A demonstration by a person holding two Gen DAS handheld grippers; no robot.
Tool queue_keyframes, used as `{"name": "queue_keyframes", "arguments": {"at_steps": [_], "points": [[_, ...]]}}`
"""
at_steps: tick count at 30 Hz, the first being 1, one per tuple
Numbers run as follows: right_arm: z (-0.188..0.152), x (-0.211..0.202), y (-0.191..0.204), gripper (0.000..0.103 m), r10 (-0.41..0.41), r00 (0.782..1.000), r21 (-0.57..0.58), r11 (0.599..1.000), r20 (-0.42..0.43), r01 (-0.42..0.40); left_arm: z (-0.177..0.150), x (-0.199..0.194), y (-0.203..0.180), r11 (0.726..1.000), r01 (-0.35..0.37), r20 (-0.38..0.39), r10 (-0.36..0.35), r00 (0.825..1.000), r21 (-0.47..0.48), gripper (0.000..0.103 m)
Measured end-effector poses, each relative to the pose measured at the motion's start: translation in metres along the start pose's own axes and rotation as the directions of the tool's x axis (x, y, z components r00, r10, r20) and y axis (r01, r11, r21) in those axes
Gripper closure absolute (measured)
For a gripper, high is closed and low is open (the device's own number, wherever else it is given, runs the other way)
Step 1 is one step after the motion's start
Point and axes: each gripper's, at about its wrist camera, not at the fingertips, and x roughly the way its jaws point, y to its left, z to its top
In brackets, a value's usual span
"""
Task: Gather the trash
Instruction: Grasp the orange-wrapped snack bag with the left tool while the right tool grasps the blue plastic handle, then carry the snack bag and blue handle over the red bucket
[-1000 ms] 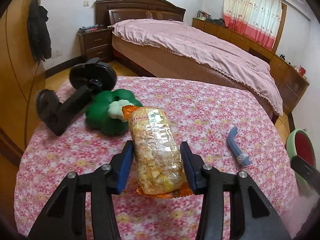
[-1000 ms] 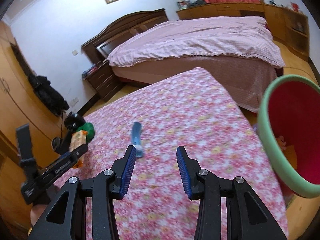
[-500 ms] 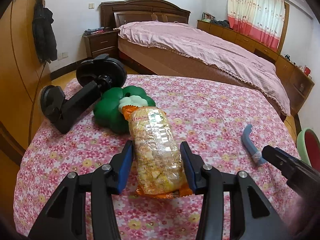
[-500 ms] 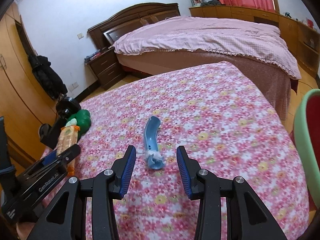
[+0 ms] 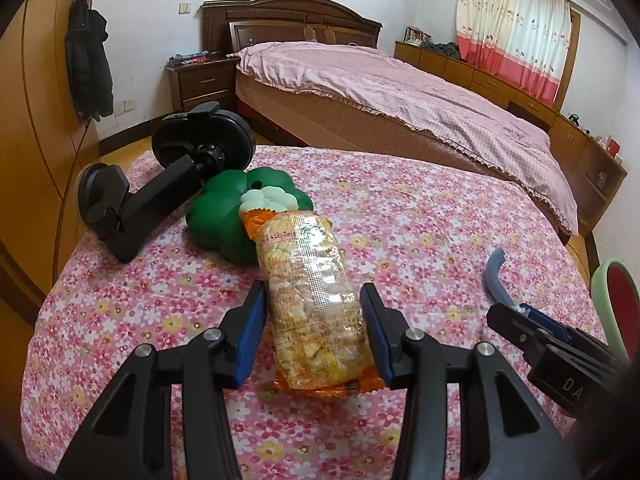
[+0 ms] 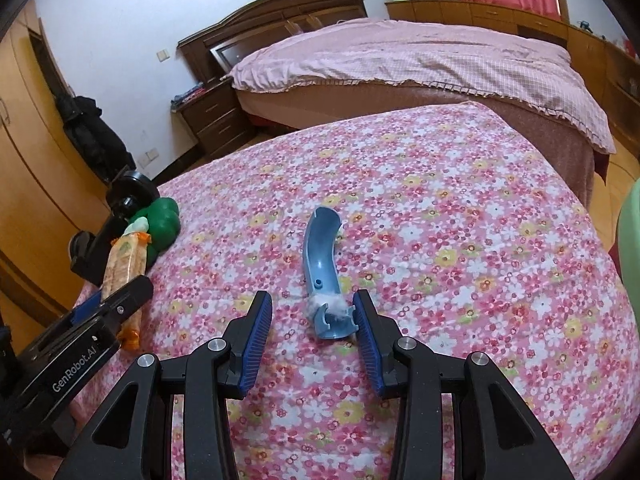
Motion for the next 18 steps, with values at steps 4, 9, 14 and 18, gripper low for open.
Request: {"name": "queue_keyframes", "arguments": {"at_steps": [4, 9, 14, 18], "points": [[0.000, 0.001, 0.003, 0.068, -0.031, 1.000, -0.011, 0.999, 0.000, 0.031, 0.000, 0.000, -0.001, 1.000, 0.005, 0.003, -0.005, 1.000, -0.002, 0.055], [0.000, 0.000, -0.007, 0.083, -0.028, 1.000, 0.029, 0.999, 0.003, 0.028, 0.000, -0.005, -0.001, 1.000, 0.008, 0.023, -0.007, 1.000, -0.010, 0.055], [-0.001, -0.004, -0.008, 0.084, -0.021, 1.000, 0.039, 0.999, 0.014, 0.020, 0.001, -0.007, -0.001, 1.000, 0.016, 0.030, -0.016, 0.999, -0.013, 0.055], [-0.004, -0.015, -0.011, 0.084, -0.030, 0.999, 0.033, 0.999, 0.042, 0.029, 0.001, -0.011, -0.002, 1.000, 0.022, 0.045, -0.022, 0.999, -0.006, 0.055]]}}
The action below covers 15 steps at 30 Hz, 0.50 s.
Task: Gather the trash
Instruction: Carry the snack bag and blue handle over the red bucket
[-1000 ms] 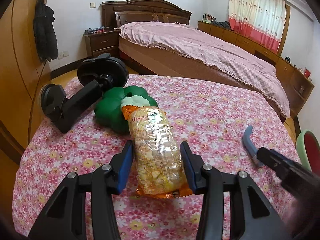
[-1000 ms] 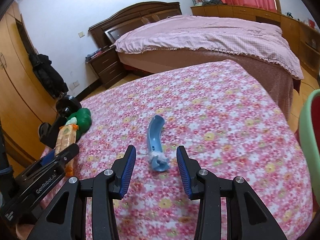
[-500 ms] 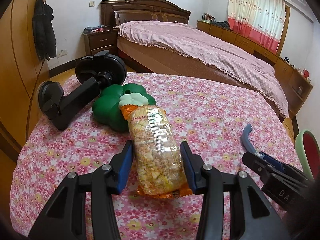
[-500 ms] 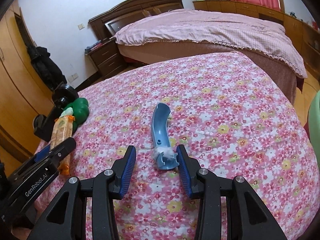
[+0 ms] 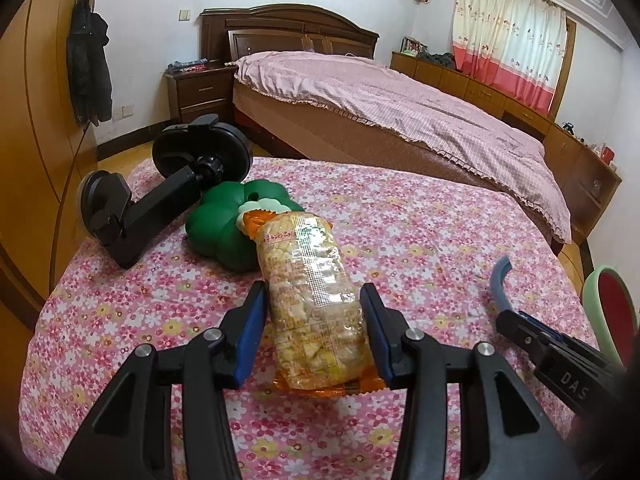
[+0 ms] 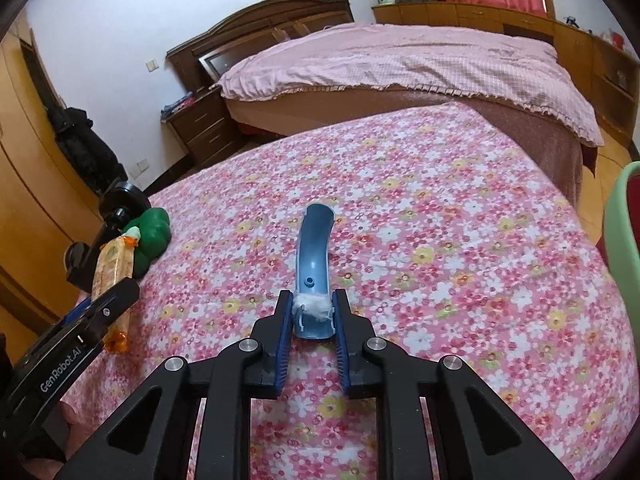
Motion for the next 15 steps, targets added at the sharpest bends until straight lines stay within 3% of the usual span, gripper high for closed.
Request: {"name": "queue_keyframes", "arguments": {"at_steps": [15], "points": [[-0.019, -0.098, -0.036, 0.084, -0.048, 0.989, 0.071, 0.997, 0.140, 0.039, -0.001, -0.013, -0.007, 1.000, 0.013, 0.061, -0.014, 0.998, 0.021, 0.055]]}}
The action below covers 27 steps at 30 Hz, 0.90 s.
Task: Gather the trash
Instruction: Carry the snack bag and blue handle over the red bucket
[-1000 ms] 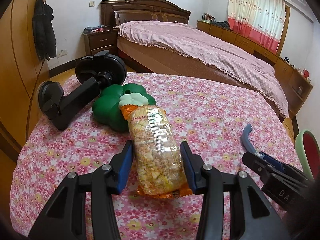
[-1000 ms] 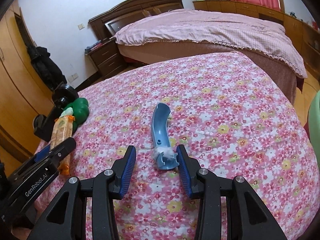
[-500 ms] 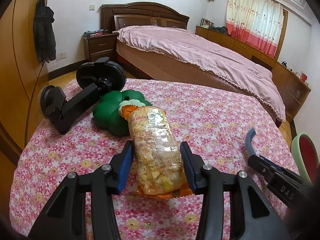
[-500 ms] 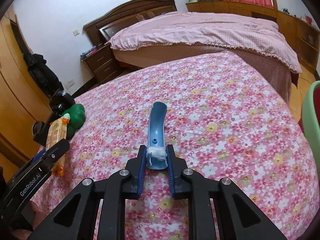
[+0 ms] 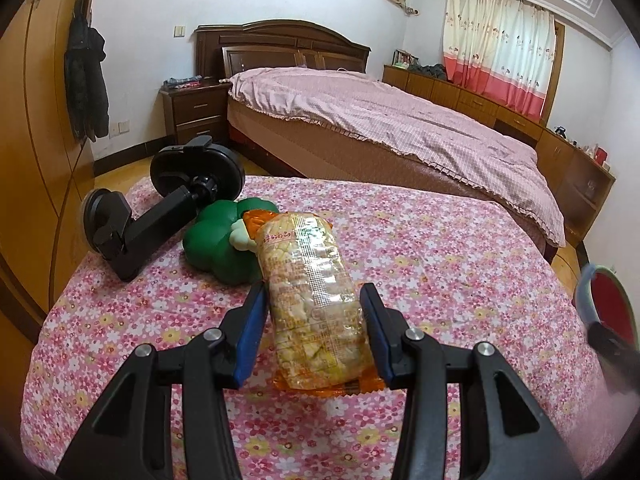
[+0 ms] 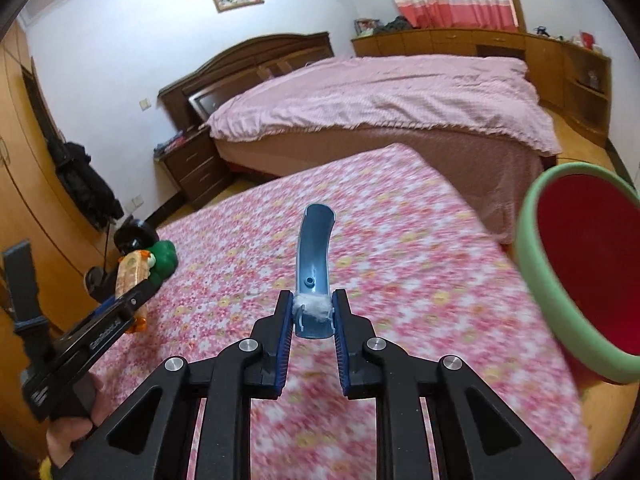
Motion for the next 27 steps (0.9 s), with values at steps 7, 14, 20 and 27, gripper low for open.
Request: {"name": "queue_keyframes", "arguments": {"at_steps": [7, 14, 20, 27], "points": [[0.004, -0.054, -0.039, 0.084, -0.076, 0.992, 0.081, 0.994, 0.104, 0.068, -0.002, -0.003, -0.009, 0.999, 0.032, 0.007, -0.032, 0.999, 0.012, 0.055], [-0.002, -0.094, -0.084, 0.084, -0.167, 0.971, 0.177, 0.975, 0.172, 0.136, 0.000, -0.015, -0.036, 0.996, 0.045, 0.018, -0.046, 0.999, 0.072, 0.055], [-0.014, -0.115, -0.129, 0.084, -0.207, 0.960, 0.277, 0.949, 0.187, 0.151, 0.000, -0.033, -0.075, 0.985, 0.115, 0.008, -0.117, 0.993, 0.129, 0.055], [-0.024, -0.132, -0.171, 0.084, -0.243, 0.950, 0.366, 0.917, 0.196, 0.159, -0.003, -0.058, -0.135, 0.951, 0.253, -0.031, -0.252, 0.967, 0.179, 0.055]]}}
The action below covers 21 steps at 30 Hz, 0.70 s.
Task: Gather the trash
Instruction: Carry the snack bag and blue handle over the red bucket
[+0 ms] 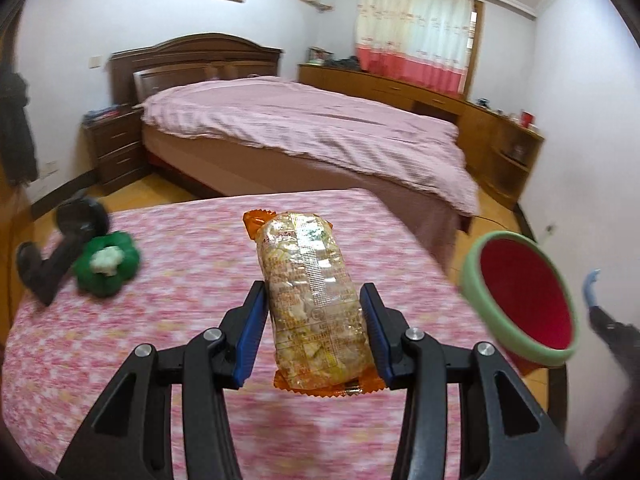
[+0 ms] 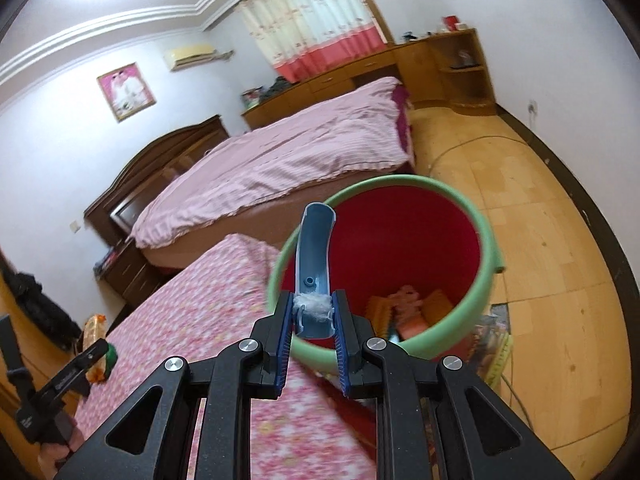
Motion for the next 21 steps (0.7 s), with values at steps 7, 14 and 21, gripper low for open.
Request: {"name": "queue_keyframes", "arguments": {"at_steps": [7, 14, 21], "points": [[0.004, 0.006, -0.035, 0.084, 0.002, 1.000, 0.063, 0.998, -0.009, -0.001, 0.008, 0.009, -0.070, 0.988, 0.148, -0.059, -0.145, 0.988, 0.053, 0.055], [0.010, 0.015, -0.060, 0.084, -0.004, 1.000, 0.101, 0.995, -0.008, 0.005, 0.010, 0.036, -0.135, 0.958, 0.272, -0.130, -0.260, 0.957, 0.085, 0.055], [0.015, 0.022, -0.073, 0.084, 0.020, 1.000, 0.104, 0.994, -0.020, -0.018, 0.002, 0.069, -0.180, 0.937, 0.335, -0.207, -0.310, 0.928, 0.102, 0.055]]}}
